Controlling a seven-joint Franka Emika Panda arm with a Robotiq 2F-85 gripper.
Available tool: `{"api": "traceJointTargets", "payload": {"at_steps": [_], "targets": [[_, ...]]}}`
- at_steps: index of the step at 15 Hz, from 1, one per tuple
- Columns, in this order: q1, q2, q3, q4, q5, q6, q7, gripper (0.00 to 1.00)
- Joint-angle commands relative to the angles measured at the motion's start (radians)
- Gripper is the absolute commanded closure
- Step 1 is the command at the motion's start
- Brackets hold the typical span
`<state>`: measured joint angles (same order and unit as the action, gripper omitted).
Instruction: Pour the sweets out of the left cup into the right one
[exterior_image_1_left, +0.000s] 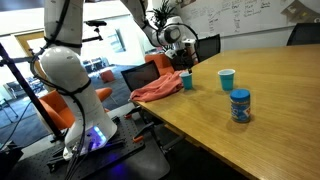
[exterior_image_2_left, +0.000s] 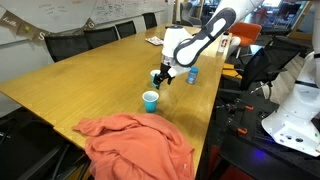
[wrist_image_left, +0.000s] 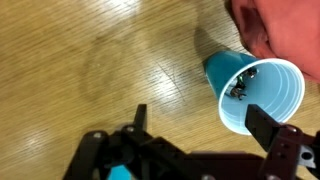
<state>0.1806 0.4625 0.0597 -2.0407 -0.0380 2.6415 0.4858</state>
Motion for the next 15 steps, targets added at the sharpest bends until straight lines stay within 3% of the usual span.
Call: {"api": "traceJointTargets", "payload": {"at_steps": [1, 5, 6, 8, 15], "targets": [[0.002, 0.061, 0.022, 0.033, 0.091, 0.060, -0.061, 0.00], [0.032, 0.108, 0.009, 0.049, 0.105, 0.075, -0.088, 0.01], [0.032, 0.115, 0.013, 0.053, 0.111, 0.078, -0.093, 0.26], [0.041, 0.126, 0.007, 0.057, 0.108, 0.079, -0.089, 0.30], [0.036, 0.144, 0.016, 0.066, 0.116, 0.072, -0.106, 0.84]]}}
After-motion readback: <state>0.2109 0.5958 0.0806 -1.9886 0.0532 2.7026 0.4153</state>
